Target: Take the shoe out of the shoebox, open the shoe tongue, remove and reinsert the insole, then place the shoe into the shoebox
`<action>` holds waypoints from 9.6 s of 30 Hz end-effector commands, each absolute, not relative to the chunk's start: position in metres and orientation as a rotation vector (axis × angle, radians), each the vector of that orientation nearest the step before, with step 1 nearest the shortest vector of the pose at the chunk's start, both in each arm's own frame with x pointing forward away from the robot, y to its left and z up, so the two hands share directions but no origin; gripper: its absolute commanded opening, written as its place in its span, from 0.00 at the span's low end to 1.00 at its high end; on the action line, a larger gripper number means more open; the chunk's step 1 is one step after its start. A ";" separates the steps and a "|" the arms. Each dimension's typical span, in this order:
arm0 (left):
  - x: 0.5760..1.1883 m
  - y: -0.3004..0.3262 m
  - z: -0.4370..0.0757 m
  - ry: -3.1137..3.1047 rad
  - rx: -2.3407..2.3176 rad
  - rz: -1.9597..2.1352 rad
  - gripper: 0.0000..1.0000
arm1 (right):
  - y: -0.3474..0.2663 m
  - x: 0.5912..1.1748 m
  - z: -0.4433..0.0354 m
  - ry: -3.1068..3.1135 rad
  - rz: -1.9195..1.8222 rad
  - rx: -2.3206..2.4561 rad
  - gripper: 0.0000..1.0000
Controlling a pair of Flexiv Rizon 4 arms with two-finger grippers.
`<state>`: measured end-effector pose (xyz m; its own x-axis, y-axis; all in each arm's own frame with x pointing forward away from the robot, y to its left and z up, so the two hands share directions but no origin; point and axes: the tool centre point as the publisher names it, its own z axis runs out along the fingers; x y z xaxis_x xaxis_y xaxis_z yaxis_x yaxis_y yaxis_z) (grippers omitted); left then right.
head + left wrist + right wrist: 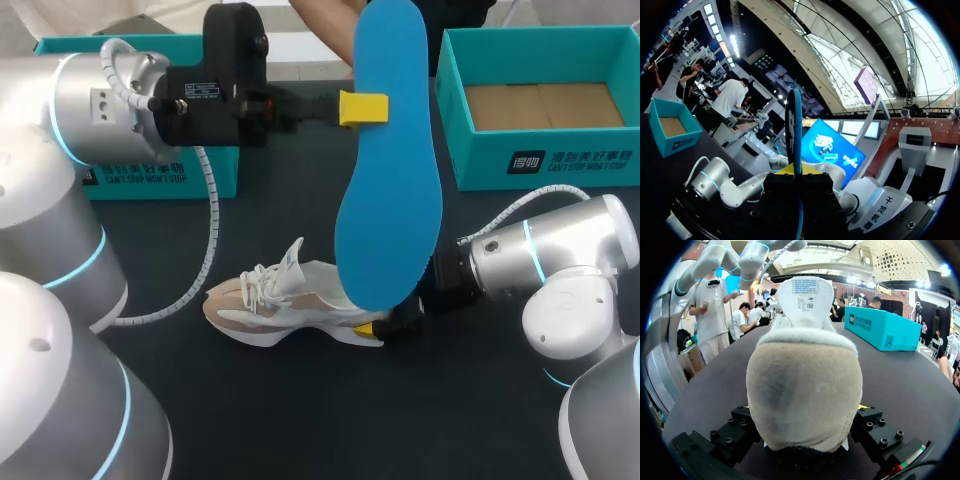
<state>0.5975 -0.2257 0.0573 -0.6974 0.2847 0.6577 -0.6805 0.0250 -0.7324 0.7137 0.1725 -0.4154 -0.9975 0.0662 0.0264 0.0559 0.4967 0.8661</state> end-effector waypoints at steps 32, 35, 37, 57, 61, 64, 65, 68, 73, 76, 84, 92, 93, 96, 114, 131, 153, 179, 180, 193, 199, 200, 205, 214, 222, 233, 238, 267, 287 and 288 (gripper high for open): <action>0.596 -0.225 0.056 -1.607 0.414 1.759 0.00 | 0.162 0.710 -0.391 2.910 0.998 0.167 1.00; 0.596 -0.225 0.056 -1.607 0.414 1.759 0.00 | 0.162 0.708 -0.388 2.947 0.870 0.147 1.00; 0.596 -0.225 0.056 -1.607 0.414 1.759 0.00 | 0.161 0.706 -0.386 2.959 0.820 0.134 1.00; 0.596 -0.225 0.056 -1.607 0.414 1.759 0.00 | 0.148 0.705 -0.378 2.949 0.489 0.204 1.00; 0.596 -0.225 0.056 -1.607 0.414 1.759 0.00 | 0.148 0.705 -0.378 2.949 0.489 0.204 1.00; 0.596 -0.225 0.056 -1.607 0.414 1.759 0.00 | 0.148 0.705 -0.378 2.949 0.489 0.204 1.00; 0.596 -0.225 0.056 -1.607 0.414 1.759 0.00 | 0.148 0.705 -0.378 2.949 0.489 0.204 1.00; 0.596 -0.225 0.056 -1.607 0.414 1.759 0.00 | 0.143 0.702 -0.373 2.952 0.488 0.236 1.00; 0.596 -0.225 0.056 -1.607 0.414 1.759 0.00 | 0.137 0.704 -0.357 2.953 0.380 0.272 1.00; 0.596 -0.225 0.056 -1.607 0.414 1.759 0.00 | 0.138 0.705 -0.351 2.966 0.348 0.262 1.00; 0.596 -0.225 0.056 -1.607 0.414 1.759 0.00 | 0.145 0.701 -0.344 2.991 0.337 0.220 1.00; 0.596 -0.225 0.056 -1.607 0.414 1.759 0.00 | 0.146 0.699 -0.344 2.993 0.350 0.228 1.00; 0.596 -0.225 0.056 -1.607 0.414 1.759 0.00 | 0.147 0.698 -0.343 2.996 0.350 0.226 1.00; 0.596 -0.225 0.056 -1.607 0.414 1.759 0.00 | 0.149 0.697 -0.341 3.002 0.337 0.198 1.00; 0.596 -0.225 0.056 -1.607 0.414 1.759 0.00 | 0.159 0.700 -0.318 2.980 0.413 0.232 1.00; 0.596 -0.225 0.056 -1.607 0.414 1.759 0.00 | 0.212 0.743 -0.352 3.012 0.456 0.147 1.00; 0.596 -0.225 0.056 -1.607 0.414 1.759 0.00 | 0.220 0.747 -0.374 3.004 0.365 0.156 0.00; 0.596 -0.225 0.056 -1.607 0.414 1.759 0.00 | 0.204 0.747 -0.327 2.946 0.299 1.093 0.00; 0.596 -0.225 0.056 -1.607 0.414 1.759 0.00 | 0.204 0.747 -0.327 2.946 0.299 1.093 0.00; 0.596 -0.225 0.056 -1.607 0.414 1.759 0.00 | 0.198 0.743 -0.324 2.846 0.329 1.441 0.00; 0.596 -0.225 0.056 -1.607 0.414 1.759 0.00 | 0.190 0.738 -0.319 2.606 0.555 1.845 0.00; 0.596 -0.225 0.056 -1.607 0.414 1.759 0.00 | 0.190 0.736 -0.319 2.580 0.569 1.858 0.00; 0.596 -0.225 0.056 -1.607 0.414 1.759 0.00 | 0.190 0.731 -0.319 2.406 0.617 2.036 0.00; 0.596 -0.225 0.056 -1.607 0.414 1.759 0.00 | 0.200 0.720 -0.326 2.433 0.652 1.977 0.00; 0.596 -0.225 0.056 -1.607 0.414 1.759 0.00 | 0.198 0.717 -0.336 2.355 0.698 2.054 0.00; 0.596 -0.225 0.056 -1.607 0.414 1.759 0.00 | 0.204 0.721 -0.343 2.395 0.719 2.024 0.00; 0.596 -0.225 0.056 -1.607 0.414 1.759 0.00 | 0.204 0.718 -0.352 2.406 0.730 2.051 0.00; 0.596 -0.225 0.056 -1.607 0.414 1.759 0.00 | 0.181 0.707 -0.310 2.482 0.877 2.369 1.00; 0.596 -0.225 0.056 -1.607 0.414 1.759 0.00 | 0.164 0.709 -0.267 2.307 1.448 2.759 1.00; 0.596 -0.225 0.056 -1.607 0.414 1.759 0.00 | 0.164 0.709 -0.259 2.286 1.536 2.757 1.00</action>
